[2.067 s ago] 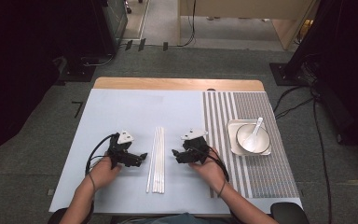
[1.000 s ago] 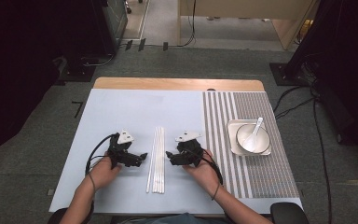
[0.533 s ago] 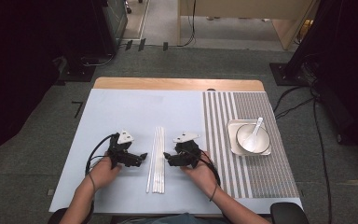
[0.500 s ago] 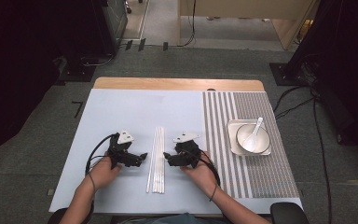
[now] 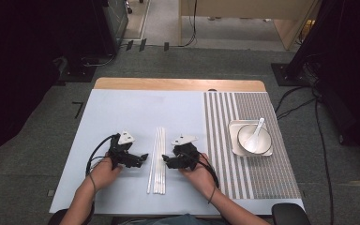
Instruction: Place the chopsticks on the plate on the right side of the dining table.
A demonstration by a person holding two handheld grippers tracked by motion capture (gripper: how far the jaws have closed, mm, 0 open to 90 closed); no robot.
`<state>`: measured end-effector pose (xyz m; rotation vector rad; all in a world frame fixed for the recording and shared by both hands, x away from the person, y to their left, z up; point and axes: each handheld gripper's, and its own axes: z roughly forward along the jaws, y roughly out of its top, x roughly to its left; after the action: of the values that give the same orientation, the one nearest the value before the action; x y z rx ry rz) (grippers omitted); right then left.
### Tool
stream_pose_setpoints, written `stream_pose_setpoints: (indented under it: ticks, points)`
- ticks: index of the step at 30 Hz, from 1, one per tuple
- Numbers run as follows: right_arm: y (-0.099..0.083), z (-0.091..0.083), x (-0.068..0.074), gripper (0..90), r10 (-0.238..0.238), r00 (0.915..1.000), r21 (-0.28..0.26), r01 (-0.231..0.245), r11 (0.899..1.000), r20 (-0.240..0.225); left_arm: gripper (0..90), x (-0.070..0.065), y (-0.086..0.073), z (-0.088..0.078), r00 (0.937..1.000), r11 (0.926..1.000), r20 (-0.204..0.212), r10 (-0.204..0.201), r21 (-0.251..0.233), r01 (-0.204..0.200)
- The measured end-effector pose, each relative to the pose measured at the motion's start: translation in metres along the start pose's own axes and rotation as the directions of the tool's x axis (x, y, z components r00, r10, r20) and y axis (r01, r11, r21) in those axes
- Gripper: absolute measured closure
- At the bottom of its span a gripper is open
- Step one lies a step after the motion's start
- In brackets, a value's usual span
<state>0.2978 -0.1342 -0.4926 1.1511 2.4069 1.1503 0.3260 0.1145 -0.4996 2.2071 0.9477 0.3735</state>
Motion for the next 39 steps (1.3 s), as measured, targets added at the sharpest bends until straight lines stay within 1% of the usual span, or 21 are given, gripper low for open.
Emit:
stream_pose_setpoints:
  ticks: [7,17,19,22,27,34,38,39]
  points:
    - [-0.001,0.0024,0.0027,33.2,-0.01,0.9999,0.006,0.01,1.0,-0.004,0.0,-0.0001,0.0003,0.0,1.0,1.0,-0.003,0.005,0.002,-0.005]
    - [-0.0011,0.0027,0.0037,35.0,-0.023,0.9997,0.001,0.023,1.0,-0.004,0.0,-0.0003,0.0005,0.0001,1.0,1.0,-0.004,0.003,0.003,-0.003]
    - [-0.0012,0.0031,0.0049,35.1,-0.022,0.9997,0.0,0.022,1.0,-0.006,0.0,-0.001,0.0026,0.0005,0.9999,0.9999,-0.011,-0.003,0.017,0.003]
    - [-0.0018,0.004,0.0064,36.1,-0.033,0.9994,0.005,0.033,0.999,-0.009,0.0,-0.0016,0.0057,0.0011,0.9998,0.9993,-0.015,-0.01,0.037,0.01]
    - [-0.0023,0.0041,0.0067,37.6,-0.044,0.999,0.007,0.044,0.999,-0.005,0.0,-0.0018,0.0085,0.0012,0.9998,0.9981,-0.017,-0.006,0.06,0.007]
    - [-0.0023,0.0029,0.0062,44.3,-0.052,0.9987,0.013,0.052,0.999,-0.003,0.0,-0.0022,0.0086,0.0016,0.9996,0.9981,-0.022,-0.015,0.06,0.016]
    - [-0.0022,0.0018,0.0071,54.3,-0.061,0.9981,0.019,0.061,0.998,-0.005,0.0,-0.002,0.0063,0.0015,0.9997,0.999,-0.02,-0.017,0.04,0.018]
    - [-0.0019,0.0012,0.0076,59.0,-0.057,0.9984,0.024,0.057,0.998,-0.001,0.0,-0.0019,0.0057,0.0015,0.9997,0.9992,-0.019,-0.017,0.035,0.017]
